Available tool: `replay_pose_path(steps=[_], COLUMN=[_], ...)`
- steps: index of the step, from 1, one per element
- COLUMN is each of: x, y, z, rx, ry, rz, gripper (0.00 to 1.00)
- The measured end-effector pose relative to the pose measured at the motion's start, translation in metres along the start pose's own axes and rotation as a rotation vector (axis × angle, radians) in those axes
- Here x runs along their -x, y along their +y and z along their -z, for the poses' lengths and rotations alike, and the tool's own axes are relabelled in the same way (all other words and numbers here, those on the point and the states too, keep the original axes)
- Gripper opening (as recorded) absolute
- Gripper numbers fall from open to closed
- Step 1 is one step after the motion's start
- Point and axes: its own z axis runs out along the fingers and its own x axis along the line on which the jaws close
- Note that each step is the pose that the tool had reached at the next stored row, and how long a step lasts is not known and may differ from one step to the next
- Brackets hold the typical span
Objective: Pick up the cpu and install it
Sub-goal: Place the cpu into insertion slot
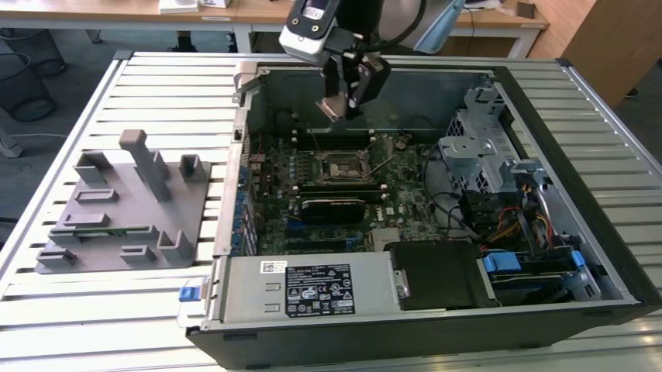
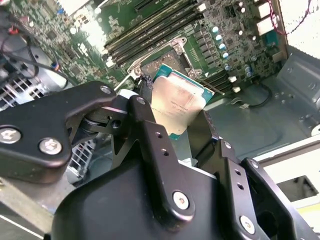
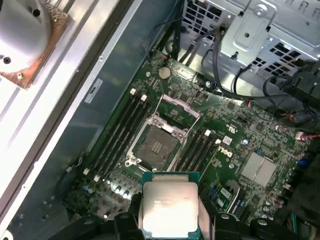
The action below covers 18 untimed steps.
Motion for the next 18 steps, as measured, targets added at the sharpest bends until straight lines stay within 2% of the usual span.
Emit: replay_pose_path(steps=[16, 18], x=[0.0003, -0.0007], y=[-0.0007, -0.0002], z=[-0.0119, -0.0137], rx=[0.0071, 0.0072], ry=[-0.0166, -0.0178], rz=[-0.282, -0.3], gripper=[0.53, 0.53])
